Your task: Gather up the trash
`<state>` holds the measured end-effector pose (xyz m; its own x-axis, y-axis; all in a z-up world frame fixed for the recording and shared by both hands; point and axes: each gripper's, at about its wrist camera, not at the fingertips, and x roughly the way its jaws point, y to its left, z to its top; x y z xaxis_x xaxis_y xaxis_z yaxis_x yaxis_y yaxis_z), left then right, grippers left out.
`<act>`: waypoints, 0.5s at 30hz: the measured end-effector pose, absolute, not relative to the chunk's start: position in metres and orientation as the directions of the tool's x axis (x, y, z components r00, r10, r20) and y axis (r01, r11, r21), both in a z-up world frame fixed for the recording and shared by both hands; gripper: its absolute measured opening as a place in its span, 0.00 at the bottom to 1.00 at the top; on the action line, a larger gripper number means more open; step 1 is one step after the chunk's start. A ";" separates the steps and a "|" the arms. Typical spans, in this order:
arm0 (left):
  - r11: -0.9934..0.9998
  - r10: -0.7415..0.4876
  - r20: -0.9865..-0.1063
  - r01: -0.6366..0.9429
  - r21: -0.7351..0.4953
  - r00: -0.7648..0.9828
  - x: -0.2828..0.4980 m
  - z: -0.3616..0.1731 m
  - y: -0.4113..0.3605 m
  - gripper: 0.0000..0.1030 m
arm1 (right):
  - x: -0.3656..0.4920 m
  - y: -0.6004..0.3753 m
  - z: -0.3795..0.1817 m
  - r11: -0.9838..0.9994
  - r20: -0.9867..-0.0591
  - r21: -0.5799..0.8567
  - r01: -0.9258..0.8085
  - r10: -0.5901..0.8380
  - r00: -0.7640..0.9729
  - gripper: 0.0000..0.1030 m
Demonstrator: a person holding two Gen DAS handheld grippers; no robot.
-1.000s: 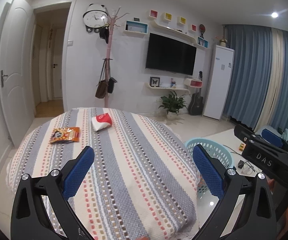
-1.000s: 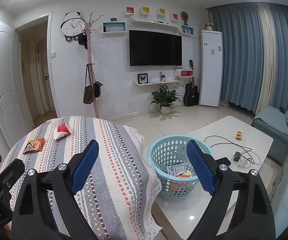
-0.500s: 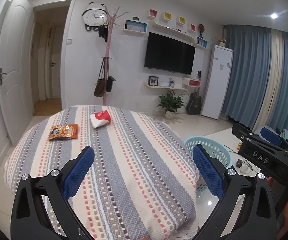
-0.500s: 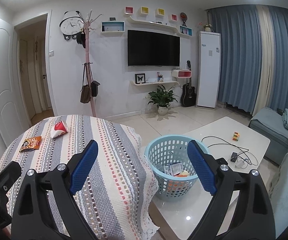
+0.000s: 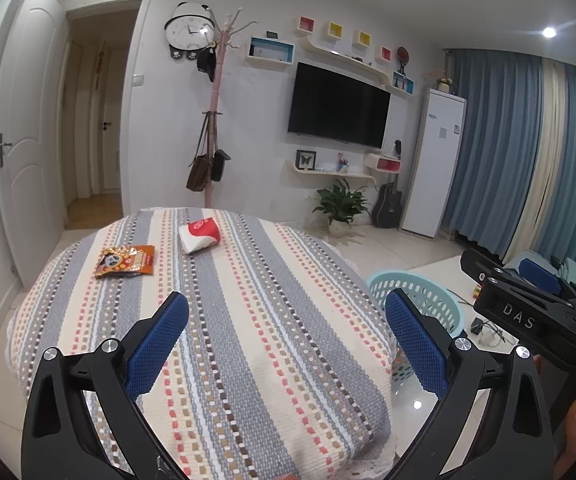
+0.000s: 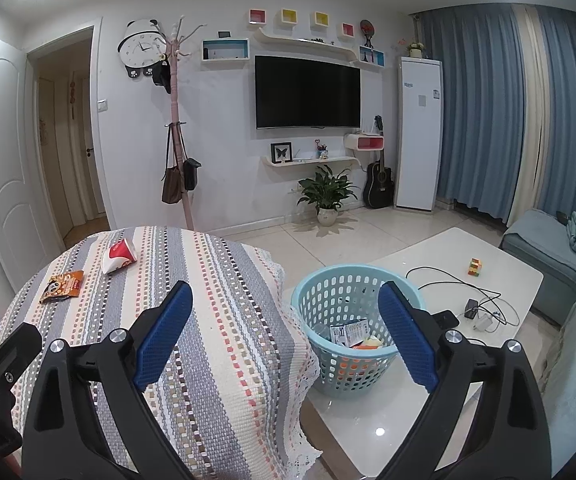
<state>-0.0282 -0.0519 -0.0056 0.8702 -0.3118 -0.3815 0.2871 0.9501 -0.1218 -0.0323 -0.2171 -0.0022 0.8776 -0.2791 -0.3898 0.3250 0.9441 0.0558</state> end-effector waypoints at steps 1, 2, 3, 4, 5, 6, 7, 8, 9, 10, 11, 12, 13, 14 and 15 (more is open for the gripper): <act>0.950 -0.312 -0.381 0.287 -0.122 0.870 -0.028 -0.006 -0.052 0.93 | -0.032 -0.217 -0.002 0.944 -0.390 0.056 0.325 -0.279 0.878 0.87; 0.950 -0.313 -0.380 0.288 -0.123 0.870 -0.028 -0.006 -0.052 0.93 | -0.032 -0.216 -0.002 0.944 -0.389 0.055 0.325 -0.280 0.878 0.87; 0.950 -0.314 -0.380 0.288 -0.123 0.870 -0.028 -0.006 -0.052 0.93 | -0.032 -0.216 -0.002 0.944 -0.389 0.054 0.325 -0.280 0.878 0.87; 0.950 -0.313 -0.381 0.288 -0.122 0.870 -0.028 -0.006 -0.052 0.93 | -0.032 -0.216 -0.002 0.944 -0.388 0.054 0.325 -0.280 0.878 0.87; 0.950 -0.312 -0.381 0.288 -0.121 0.870 -0.028 -0.005 -0.053 0.93 | -0.032 -0.216 -0.002 0.944 -0.389 0.055 0.325 -0.280 0.878 0.87; 0.950 -0.312 -0.381 0.288 -0.121 0.870 -0.029 -0.005 -0.053 0.93 | -0.032 -0.217 -0.003 0.944 -0.389 0.055 0.326 -0.280 0.878 0.87; 0.950 -0.313 -0.381 0.288 -0.122 0.870 -0.029 -0.005 -0.053 0.93 | -0.031 -0.217 -0.003 0.944 -0.391 0.056 0.326 -0.279 0.877 0.87; 0.950 -0.313 -0.381 0.288 -0.122 0.870 -0.028 -0.006 -0.053 0.93 | -0.032 -0.217 -0.003 0.944 -0.391 0.058 0.325 -0.278 0.877 0.87; 0.950 -0.313 -0.381 0.288 -0.121 0.870 -0.028 -0.006 -0.053 0.93 | -0.032 -0.216 -0.003 0.944 -0.391 0.059 0.325 -0.278 0.877 0.87; 0.950 -0.313 -0.382 0.288 -0.121 0.870 -0.028 -0.005 -0.054 0.93 | -0.032 -0.216 -0.002 0.944 -0.392 0.059 0.325 -0.278 0.877 0.87; 0.950 -0.313 -0.383 0.288 -0.123 0.869 -0.027 -0.005 -0.054 0.93 | -0.032 -0.215 -0.003 0.943 -0.392 0.060 0.326 -0.278 0.877 0.87; 0.949 -0.314 -0.385 0.289 -0.124 0.868 -0.027 -0.006 -0.054 0.93 | -0.032 -0.216 -0.003 0.944 -0.392 0.059 0.326 -0.278 0.877 0.87; 0.949 -0.314 -0.386 0.289 -0.125 0.867 -0.027 -0.006 -0.055 0.93 | -0.032 -0.216 -0.003 0.944 -0.393 0.059 0.325 -0.278 0.876 0.87; 0.949 -0.314 -0.387 0.289 -0.124 0.867 -0.027 -0.007 -0.055 0.93 | -0.032 -0.216 -0.003 0.944 -0.395 0.059 0.324 -0.276 0.876 0.87; 0.949 -0.314 -0.387 0.289 -0.124 0.867 -0.027 -0.008 -0.055 0.93 | -0.032 -0.216 -0.003 0.944 -0.396 0.059 0.324 -0.276 0.876 0.87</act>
